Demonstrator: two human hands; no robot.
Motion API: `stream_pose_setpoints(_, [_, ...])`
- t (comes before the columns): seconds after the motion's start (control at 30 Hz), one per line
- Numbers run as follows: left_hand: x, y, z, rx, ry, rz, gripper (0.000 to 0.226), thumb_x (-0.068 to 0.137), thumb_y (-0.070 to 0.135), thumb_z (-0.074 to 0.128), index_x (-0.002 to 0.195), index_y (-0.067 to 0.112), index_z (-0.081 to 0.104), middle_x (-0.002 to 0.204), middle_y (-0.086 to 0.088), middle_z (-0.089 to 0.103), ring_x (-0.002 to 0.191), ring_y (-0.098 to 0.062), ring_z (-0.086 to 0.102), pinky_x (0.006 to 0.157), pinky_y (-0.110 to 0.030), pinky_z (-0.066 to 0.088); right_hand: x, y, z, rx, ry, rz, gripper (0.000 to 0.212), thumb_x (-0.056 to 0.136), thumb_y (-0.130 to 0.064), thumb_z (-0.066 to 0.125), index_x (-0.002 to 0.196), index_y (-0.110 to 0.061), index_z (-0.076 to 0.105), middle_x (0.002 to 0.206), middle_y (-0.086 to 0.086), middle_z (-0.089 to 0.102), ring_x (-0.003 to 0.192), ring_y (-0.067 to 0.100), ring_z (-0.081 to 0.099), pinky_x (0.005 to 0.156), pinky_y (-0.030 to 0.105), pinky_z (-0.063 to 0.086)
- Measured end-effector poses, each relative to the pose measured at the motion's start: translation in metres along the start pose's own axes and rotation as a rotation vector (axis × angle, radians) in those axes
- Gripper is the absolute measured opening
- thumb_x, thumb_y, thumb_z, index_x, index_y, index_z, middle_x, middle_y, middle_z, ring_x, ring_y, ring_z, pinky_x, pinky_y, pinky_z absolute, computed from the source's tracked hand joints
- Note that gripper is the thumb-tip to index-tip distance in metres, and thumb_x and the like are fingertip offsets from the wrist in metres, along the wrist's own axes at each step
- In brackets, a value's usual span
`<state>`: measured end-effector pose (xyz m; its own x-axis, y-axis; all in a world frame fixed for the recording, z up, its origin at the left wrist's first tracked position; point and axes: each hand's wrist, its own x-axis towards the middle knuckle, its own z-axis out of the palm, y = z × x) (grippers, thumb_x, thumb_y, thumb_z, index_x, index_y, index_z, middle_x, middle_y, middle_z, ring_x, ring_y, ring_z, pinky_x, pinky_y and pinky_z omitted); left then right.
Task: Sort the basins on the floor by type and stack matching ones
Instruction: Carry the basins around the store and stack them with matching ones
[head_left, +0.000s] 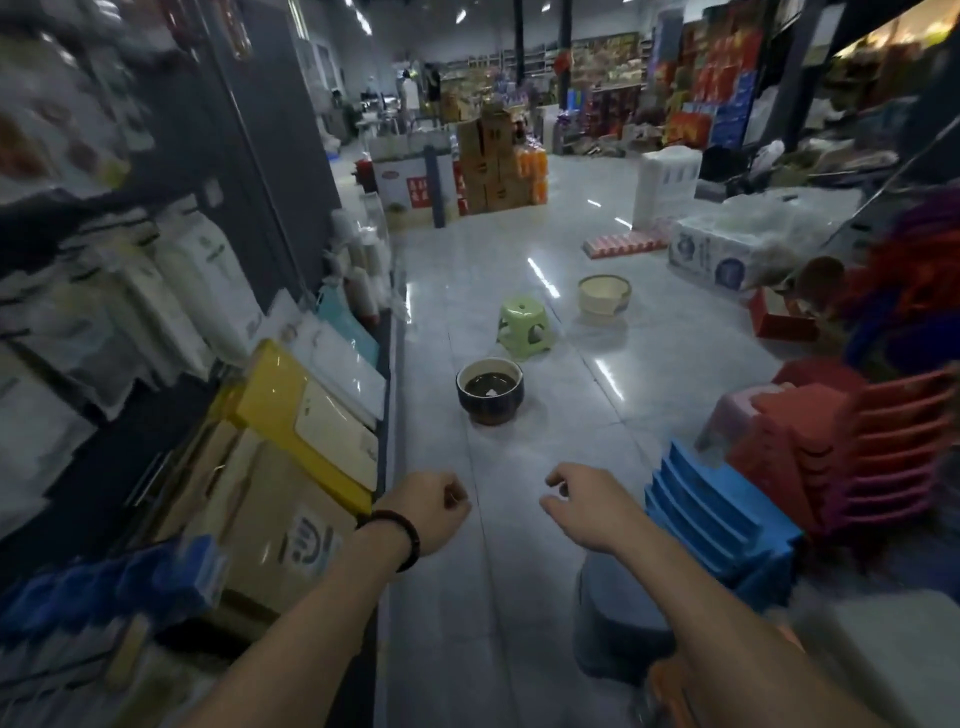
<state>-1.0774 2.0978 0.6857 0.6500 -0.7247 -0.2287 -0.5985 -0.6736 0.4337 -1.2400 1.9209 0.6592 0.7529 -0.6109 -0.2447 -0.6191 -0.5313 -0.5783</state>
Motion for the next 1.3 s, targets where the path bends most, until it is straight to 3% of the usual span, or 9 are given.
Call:
stream_pose_setpoints(0.3, [0.292,-0.016,-0.066,0.048,0.005,0.027,0.022,0.090,0.045,0.064,0.104,0.031,0.072,0.102,0.008,0.072,0.093,-0.014,0.067,0.087,-0.036,0.060,0.267,-0.038,-0.055,-0.091,0.011,-0.018,0.047,0.099,-0.046,0.063,0.140,-0.022,0.063,0.136,0.005,0.067,0.118,0.023,0.065,0.098,0.034,0.053])
stream_pose_setpoints(0.5, [0.482,-0.001,-0.107,0.095,-0.098,0.139,0.019,0.090,0.046,0.060,0.102,0.034,0.070,0.105,0.007,0.072,0.095,-0.017,0.066,0.086,-0.033,0.058,0.409,-0.045,-0.108,-0.081,0.054,0.103,0.043,0.102,-0.043,0.063,0.137,-0.019,0.064,0.134,0.005,0.067,0.117,0.021,0.064,0.097,0.031,0.051])
stream_pose_setpoints(0.67, [0.641,0.048,-0.132,0.151,-0.148,0.250,0.024,0.093,0.042,0.060,0.104,0.026,0.074,0.107,0.003,0.074,0.099,-0.021,0.067,0.085,-0.030,0.054,0.529,-0.019,-0.165,-0.026,0.120,0.204,0.040,0.102,-0.043,0.064,0.134,-0.020,0.065,0.120,0.005,0.070,0.105,0.019,0.065,0.083,0.027,0.045])
stream_pose_setpoints(0.87, [0.832,0.119,-0.131,0.171,-0.197,0.280,0.021,0.092,0.047,0.062,0.104,0.032,0.071,0.111,0.005,0.072,0.101,-0.017,0.065,0.091,-0.034,0.056,0.692,0.051,-0.228,-0.013,0.120,0.245,0.044,0.102,-0.048,0.062,0.138,-0.023,0.062,0.135,0.005,0.065,0.115,0.022,0.064,0.096,0.032,0.052])
stream_pose_setpoints(1.03, [0.994,0.187,-0.142,0.216,-0.156,0.247,0.020,0.094,0.045,0.061,0.104,0.029,0.070,0.108,0.002,0.071,0.099,-0.018,0.065,0.089,-0.032,0.055,0.837,0.118,-0.314,-0.001,0.108,0.252,0.046,0.104,-0.044,0.061,0.141,-0.017,0.060,0.138,0.010,0.063,0.119,0.024,0.063,0.098,0.031,0.051])
stream_pose_setpoints(1.3, [1.207,0.294,-0.152,0.223,-0.200,0.234,0.028,0.095,0.050,0.059,0.107,0.028,0.070,0.107,0.004,0.069,0.100,-0.020,0.063,0.089,-0.034,0.055,1.039,0.163,-0.432,0.066,0.069,0.229,0.049,0.103,-0.044,0.062,0.144,-0.017,0.059,0.142,0.009,0.061,0.124,0.023,0.061,0.098,0.029,0.049])
